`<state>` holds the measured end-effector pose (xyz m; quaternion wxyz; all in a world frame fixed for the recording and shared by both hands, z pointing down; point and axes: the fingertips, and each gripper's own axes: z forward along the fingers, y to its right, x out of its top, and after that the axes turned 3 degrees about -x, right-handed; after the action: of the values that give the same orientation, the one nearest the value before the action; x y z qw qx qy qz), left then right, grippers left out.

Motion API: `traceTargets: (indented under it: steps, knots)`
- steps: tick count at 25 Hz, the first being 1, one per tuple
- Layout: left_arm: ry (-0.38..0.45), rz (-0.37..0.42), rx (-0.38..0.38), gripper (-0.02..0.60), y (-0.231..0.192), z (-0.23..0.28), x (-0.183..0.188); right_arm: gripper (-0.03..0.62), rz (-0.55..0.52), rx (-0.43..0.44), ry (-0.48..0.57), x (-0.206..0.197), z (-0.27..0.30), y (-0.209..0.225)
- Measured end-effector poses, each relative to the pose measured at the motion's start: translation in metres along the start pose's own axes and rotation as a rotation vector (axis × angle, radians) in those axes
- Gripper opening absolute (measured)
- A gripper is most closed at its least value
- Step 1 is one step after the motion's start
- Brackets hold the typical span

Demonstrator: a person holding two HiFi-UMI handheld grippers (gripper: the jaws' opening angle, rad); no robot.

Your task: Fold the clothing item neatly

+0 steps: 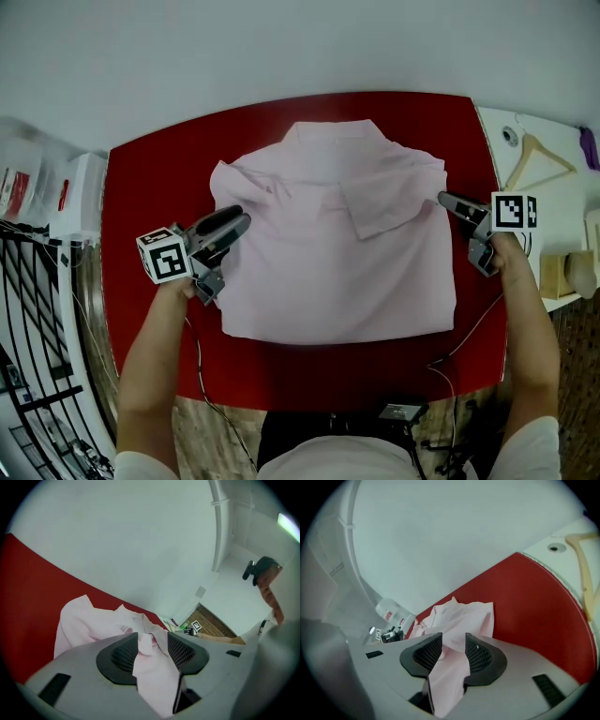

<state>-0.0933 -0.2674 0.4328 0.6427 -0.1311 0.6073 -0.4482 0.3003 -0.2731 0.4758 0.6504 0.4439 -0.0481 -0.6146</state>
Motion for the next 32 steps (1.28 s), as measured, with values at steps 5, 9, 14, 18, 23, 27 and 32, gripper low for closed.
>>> traceTargets:
  steps: [5, 9, 14, 18, 23, 27, 32]
  knots:
    - [-0.007, 0.108, -0.029, 0.145, 0.006, 0.002, -0.011, 0.148, -0.203, -0.134, 0.094, -0.009, -0.005, -0.003]
    - [-0.009, 0.174, -0.018, 0.061, 0.003, -0.003, -0.016, 0.129, -0.236, -0.195, 0.150, -0.014, -0.005, -0.004]
    - [-0.071, 0.366, 0.055, 0.015, -0.002, -0.007, -0.020, 0.129, -0.531, -0.315, 0.134, -0.026, -0.004, -0.028]
    - [-0.150, 0.586, 0.094, 0.018, 0.003, 0.002, -0.025, 0.130, -0.898, -0.345, 0.022, -0.045, 0.021, -0.059]
    - [-0.268, 0.778, 0.093, 0.106, 0.008, 0.025, -0.037, 0.130, -1.089, -0.279, -0.067, -0.063, 0.052, -0.080]
    - [-0.367, 0.886, 0.062, 0.135, 0.011, 0.045, -0.053, 0.144, -1.230, -0.158, -0.158, -0.091, 0.077, -0.102]
    - [-0.476, 0.994, 0.054, 0.149, 0.006, 0.067, -0.072, 0.152, -1.334, -0.086, -0.256, -0.115, 0.099, -0.110]
